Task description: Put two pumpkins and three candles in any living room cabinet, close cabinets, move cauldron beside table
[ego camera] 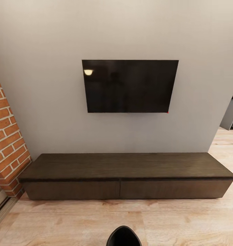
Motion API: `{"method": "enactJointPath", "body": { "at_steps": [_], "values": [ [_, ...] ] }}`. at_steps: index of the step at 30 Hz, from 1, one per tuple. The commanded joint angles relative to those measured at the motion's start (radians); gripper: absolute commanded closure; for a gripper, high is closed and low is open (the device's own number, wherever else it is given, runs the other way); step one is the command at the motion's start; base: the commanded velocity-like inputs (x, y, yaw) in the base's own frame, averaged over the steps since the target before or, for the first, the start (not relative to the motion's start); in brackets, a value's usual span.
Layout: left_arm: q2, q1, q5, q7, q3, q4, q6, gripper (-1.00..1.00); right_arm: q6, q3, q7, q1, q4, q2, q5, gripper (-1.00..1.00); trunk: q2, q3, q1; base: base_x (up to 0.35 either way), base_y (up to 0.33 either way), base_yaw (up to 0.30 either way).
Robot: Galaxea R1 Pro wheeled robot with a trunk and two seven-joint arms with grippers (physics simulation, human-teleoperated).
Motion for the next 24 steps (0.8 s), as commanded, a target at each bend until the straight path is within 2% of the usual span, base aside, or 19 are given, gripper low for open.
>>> {"method": "enactJointPath", "body": {
  "at_steps": [1, 4, 7, 10, 11, 12, 14, 15, 16, 17, 19, 20, 21, 22, 23, 24],
  "values": [
    [0.007, 0.0, 0.003, -0.001, -0.003, -0.001, -0.029, -1.0, -0.032, -0.001, 0.0, 0.0, 0.0, 0.001, -0.004, -1.0, 0.0, -0.001, 0.0, 0.0, 0.0, 0.0],
    [0.032, -0.003, 0.008, -0.007, 0.002, -0.005, -0.066, -1.0, -0.086, -0.004, 0.002, 0.0, 0.0, 0.004, -0.006, -1.0, 0.0, -0.001, 0.0, 0.0, 0.0, 0.0],
    [0.056, -0.006, 0.02, -0.031, 0.004, -0.045, -0.075, -1.0, -0.102, -0.005, 0.002, 0.0, -0.001, 0.006, -0.006, -1.0, 0.0, -0.001, 0.0, 0.0, 0.0, 0.0],
    [0.085, -0.006, 0.074, -0.073, 0.007, -0.154, -0.066, -1.0, -0.107, -0.007, 0.0, 0.0, -0.001, 0.004, -0.007, -1.0, 0.0, -0.001, 0.0, 0.0, 0.0, 0.0],
    [0.098, -0.006, 0.104, -0.085, 0.006, -0.208, -0.047, -1.0, -0.107, -0.007, 0.0, 0.0, -0.003, 0.002, -0.007, -1.0, 0.0, -0.001, 0.0, 0.0, 0.0, 0.0],
    [0.105, -0.005, 0.12, -0.089, 0.005, -0.237, -0.03, -1.0, -0.105, -0.007, 0.0, 0.0, -0.005, 0.001, -0.007, -1.0, 0.0, -0.001, 0.0, 0.0, 0.0, 0.0],
    [0.127, -0.002, 0.171, -0.099, 0.003, -0.374, 0.09, -1.0, -0.085, -0.007, 0.0, 0.0, -0.047, -0.002, -0.007, -1.0, 0.0, -0.001, 0.0, 0.0, 0.0, 0.0],
    [0.132, -0.001, 0.179, -0.101, 0.003, -0.411, 0.129, -1.0, -0.075, -0.007, -0.001, 0.0, -0.069, -0.002, -0.007, -1.0, 0.0, -0.001, 0.0, 0.0, 0.0, 0.0],
    [0.143, 0.001, 0.192, -0.103, 0.003, -0.489, 0.206, -1.0, -0.046, -0.007, -0.001, 0.0, -0.128, -0.003, -0.007, -1.0, 0.0, -0.001, 0.0, 0.0, 0.0, 0.0],
    [0.149, 0.002, 0.196, -0.104, 0.003, -0.527, 0.242, -1.0, -0.026, -0.007, -0.001, 0.0, -0.166, -0.003, -0.007, -1.0, 0.0, -0.001, 0.0, 0.0, 0.0, 0.0],
    [0.166, 0.011, 0.209, -0.106, 0.004, -0.667, 0.36, -1.0, 0.086, -0.006, -0.001, 0.0, -0.376, 0.0, -0.006, -1.0, 0.0, -0.001, 0.0, 0.0, 0.0, 0.0],
    [0.168, 0.013, 0.212, -0.106, 0.004, -0.697, 0.382, -1.0, 0.121, -0.006, -0.001, 0.001, -0.436, 0.001, -0.006, -1.0, 0.0, -0.001, 0.0, 0.0, 0.0, 0.0],
    [0.171, 0.016, 0.218, -0.107, 0.004, -0.756, 0.42, -1.0, 0.196, -0.007, -0.002, 0.003, -0.557, 0.003, -0.006, -1.0, 0.0, -0.001, 0.0, 0.0, 0.0, 0.0],
    [0.172, 0.018, 0.221, -0.107, 0.004, -0.786, 0.436, -1.0, 0.235, -0.008, -0.002, 0.004, -0.613, 0.004, -0.006, -1.0, 0.0, -0.001, 0.0, 0.0, 0.0, 0.0],
    [0.173, 0.02, 0.229, -0.106, 0.005, -0.847, 0.471, -1.0, 0.31, -0.011, -0.003, 0.006, -0.717, 0.004, -0.005, -1.0, 0.0, -0.001, 0.0, 0.0, 0.0, 0.0],
    [0.172, 0.021, 0.233, -0.105, 0.005, -0.877, 0.491, -1.0, 0.346, -0.014, -0.004, 0.006, -0.764, 0.004, -0.005, -1.0, 0.0, -0.001, 0.0, 0.0, 0.0, 0.0]
  ]
}}
